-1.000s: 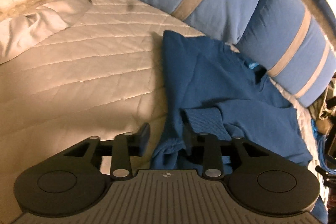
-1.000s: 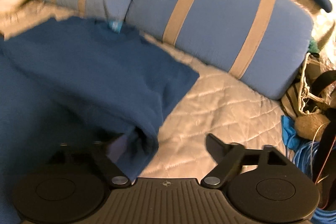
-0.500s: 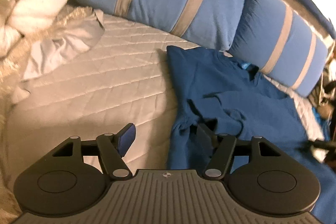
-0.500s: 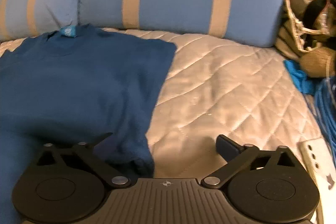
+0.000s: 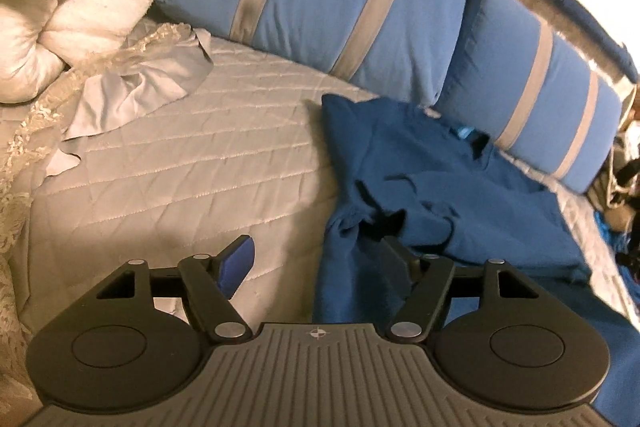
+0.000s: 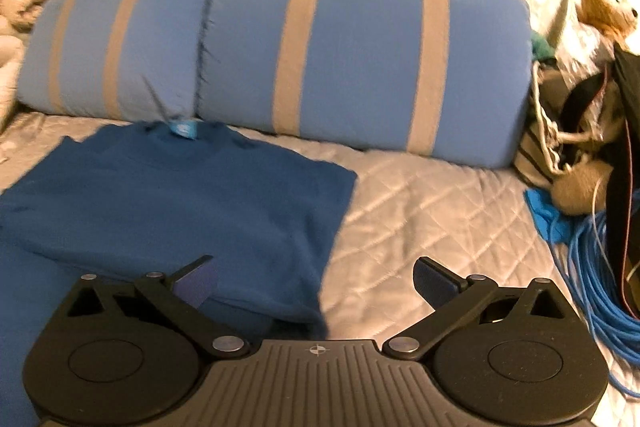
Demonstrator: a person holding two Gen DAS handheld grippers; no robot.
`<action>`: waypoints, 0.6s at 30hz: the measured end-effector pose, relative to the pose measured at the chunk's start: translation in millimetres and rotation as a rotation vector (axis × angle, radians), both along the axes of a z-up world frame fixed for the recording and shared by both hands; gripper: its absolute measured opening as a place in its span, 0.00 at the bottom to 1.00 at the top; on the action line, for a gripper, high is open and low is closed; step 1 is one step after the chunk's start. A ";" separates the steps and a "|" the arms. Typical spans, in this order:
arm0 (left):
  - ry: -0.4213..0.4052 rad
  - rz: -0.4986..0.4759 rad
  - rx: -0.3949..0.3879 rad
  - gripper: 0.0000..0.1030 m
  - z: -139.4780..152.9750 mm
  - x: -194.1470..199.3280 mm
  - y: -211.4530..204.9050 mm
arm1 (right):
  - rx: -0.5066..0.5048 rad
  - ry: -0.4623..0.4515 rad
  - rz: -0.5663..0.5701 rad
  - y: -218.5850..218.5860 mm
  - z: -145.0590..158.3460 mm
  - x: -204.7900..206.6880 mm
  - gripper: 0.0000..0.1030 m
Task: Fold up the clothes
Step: 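Open the left gripper and withdraw both grippers from the sweatshirt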
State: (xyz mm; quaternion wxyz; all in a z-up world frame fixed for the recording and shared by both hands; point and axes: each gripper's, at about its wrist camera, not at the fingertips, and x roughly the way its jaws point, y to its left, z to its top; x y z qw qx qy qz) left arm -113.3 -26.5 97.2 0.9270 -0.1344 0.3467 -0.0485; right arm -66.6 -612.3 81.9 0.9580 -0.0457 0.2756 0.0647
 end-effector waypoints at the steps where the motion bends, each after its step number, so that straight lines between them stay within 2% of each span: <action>1: -0.007 0.002 -0.006 0.67 2.1 -1.5 0.3 | -0.004 -0.009 0.010 2.4 4.3 -3.1 1.00; 9: -0.064 -0.007 -0.061 0.67 18.8 -22.2 10.7 | 0.001 -0.055 0.042 10.5 39.5 -23.0 1.00; 18: -0.019 -0.090 -0.160 0.67 13.9 -58.8 38.6 | 0.017 -0.073 0.078 -17.2 80.1 -81.6 1.00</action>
